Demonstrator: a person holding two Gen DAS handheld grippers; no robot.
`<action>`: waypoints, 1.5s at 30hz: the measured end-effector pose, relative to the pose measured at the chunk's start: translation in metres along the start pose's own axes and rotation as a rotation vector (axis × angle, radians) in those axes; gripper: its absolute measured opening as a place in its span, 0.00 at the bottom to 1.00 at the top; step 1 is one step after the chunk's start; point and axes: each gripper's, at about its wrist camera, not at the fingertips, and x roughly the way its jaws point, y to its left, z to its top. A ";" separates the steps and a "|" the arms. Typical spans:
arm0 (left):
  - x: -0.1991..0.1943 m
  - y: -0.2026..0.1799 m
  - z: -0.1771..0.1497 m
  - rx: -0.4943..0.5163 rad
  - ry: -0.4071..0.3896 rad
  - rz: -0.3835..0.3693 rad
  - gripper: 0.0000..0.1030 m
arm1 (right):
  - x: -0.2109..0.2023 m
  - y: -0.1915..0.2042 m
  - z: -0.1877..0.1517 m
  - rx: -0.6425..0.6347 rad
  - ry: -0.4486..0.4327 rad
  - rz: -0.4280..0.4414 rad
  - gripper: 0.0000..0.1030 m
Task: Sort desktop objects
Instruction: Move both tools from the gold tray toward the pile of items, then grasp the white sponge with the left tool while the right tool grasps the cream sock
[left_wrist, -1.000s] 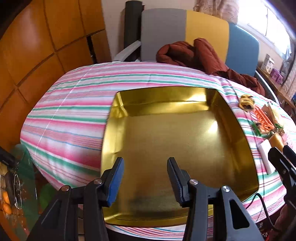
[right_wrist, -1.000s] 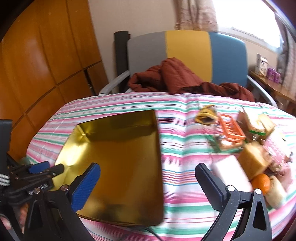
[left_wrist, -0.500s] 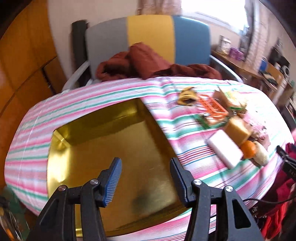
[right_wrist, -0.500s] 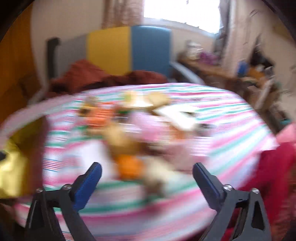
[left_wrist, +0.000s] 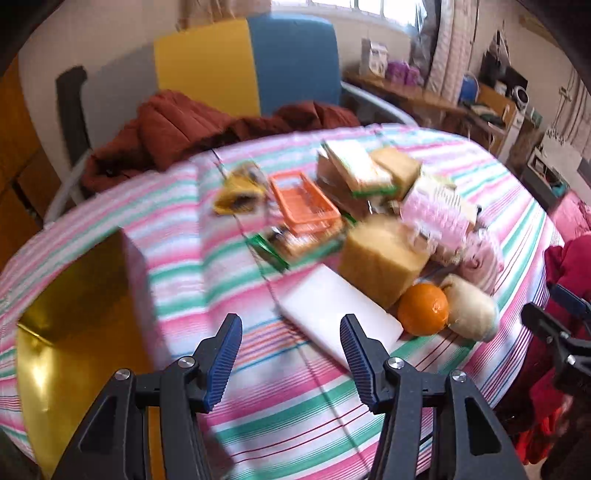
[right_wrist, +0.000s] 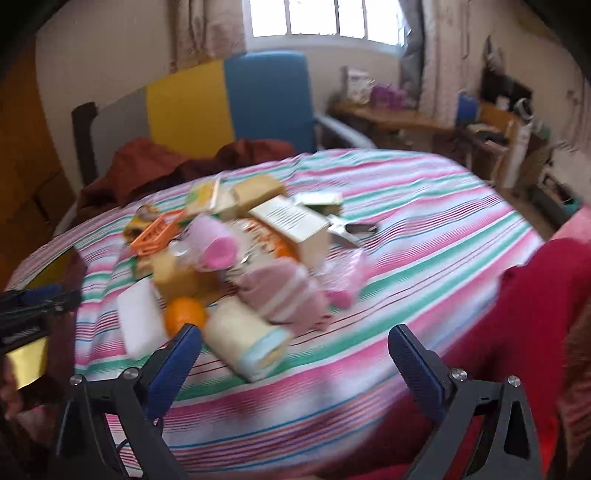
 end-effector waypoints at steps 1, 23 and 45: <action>0.006 -0.001 -0.001 -0.010 0.021 0.002 0.54 | 0.007 0.001 0.000 -0.005 0.008 0.010 0.99; 0.063 -0.016 0.015 -0.123 0.092 -0.073 0.68 | 0.042 0.021 -0.035 -0.048 0.075 0.096 0.65; 0.076 -0.027 0.027 -0.147 0.161 -0.083 0.74 | 0.033 0.019 -0.033 -0.053 0.035 0.082 0.75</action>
